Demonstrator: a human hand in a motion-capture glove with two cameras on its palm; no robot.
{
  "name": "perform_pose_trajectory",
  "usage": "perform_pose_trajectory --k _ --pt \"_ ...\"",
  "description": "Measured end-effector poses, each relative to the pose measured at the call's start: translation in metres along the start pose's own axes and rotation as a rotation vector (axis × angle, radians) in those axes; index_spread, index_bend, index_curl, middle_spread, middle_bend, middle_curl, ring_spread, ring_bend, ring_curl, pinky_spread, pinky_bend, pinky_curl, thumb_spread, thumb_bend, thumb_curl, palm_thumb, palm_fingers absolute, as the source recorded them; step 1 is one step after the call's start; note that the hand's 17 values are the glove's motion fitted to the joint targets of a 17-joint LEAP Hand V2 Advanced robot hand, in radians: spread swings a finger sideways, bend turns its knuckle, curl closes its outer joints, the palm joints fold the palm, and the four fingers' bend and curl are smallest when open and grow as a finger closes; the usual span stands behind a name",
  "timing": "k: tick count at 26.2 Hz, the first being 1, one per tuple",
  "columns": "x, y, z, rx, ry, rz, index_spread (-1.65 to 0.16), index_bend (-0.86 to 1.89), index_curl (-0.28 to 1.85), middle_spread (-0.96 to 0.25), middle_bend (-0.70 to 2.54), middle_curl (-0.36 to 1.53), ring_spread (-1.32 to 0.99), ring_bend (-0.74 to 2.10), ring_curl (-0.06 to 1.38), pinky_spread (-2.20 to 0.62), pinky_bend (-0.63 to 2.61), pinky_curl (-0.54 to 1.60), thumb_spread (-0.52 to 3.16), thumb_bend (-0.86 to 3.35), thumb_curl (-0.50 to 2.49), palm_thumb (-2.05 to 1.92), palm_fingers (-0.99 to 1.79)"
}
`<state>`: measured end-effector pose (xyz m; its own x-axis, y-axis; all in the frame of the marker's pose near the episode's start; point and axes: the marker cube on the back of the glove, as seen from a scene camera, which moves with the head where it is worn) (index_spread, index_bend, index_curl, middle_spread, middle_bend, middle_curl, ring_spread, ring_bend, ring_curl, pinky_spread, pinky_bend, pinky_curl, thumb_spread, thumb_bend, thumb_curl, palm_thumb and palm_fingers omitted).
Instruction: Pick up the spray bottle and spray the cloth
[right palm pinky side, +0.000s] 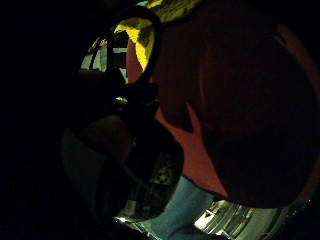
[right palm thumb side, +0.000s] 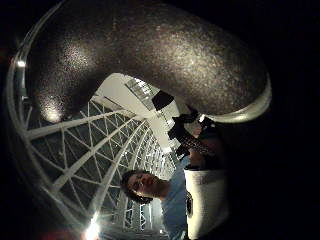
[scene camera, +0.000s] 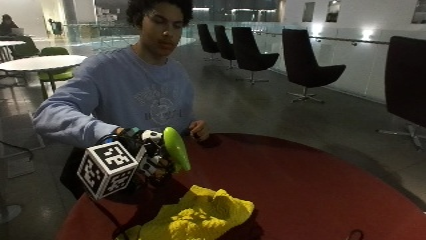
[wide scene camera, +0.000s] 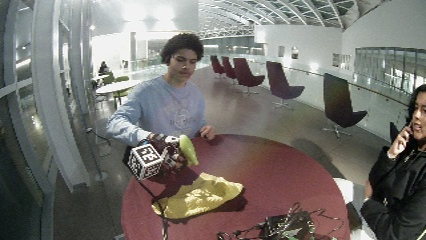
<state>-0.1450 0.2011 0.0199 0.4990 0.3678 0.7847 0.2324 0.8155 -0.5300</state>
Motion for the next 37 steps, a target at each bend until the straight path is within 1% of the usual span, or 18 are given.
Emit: perform_pose_trajectory --k 8,37 --pt "0.002 0.000 0.004 -0.008 -0.007 0.029 -0.18 0.12 0.40 -0.06 0.27 0.49 0.03 0.44 0.38 0.32 0.18 0.29 0.78 -0.02 0.61 0.96 1.04" --pt "0.004 -0.002 0.013 -0.026 -0.005 0.056 -0.17 0.12 0.37 -0.06 0.27 0.50 0.02 0.47 0.39 0.32 0.19 0.32 0.82 -0.02 0.64 0.94 1.07"
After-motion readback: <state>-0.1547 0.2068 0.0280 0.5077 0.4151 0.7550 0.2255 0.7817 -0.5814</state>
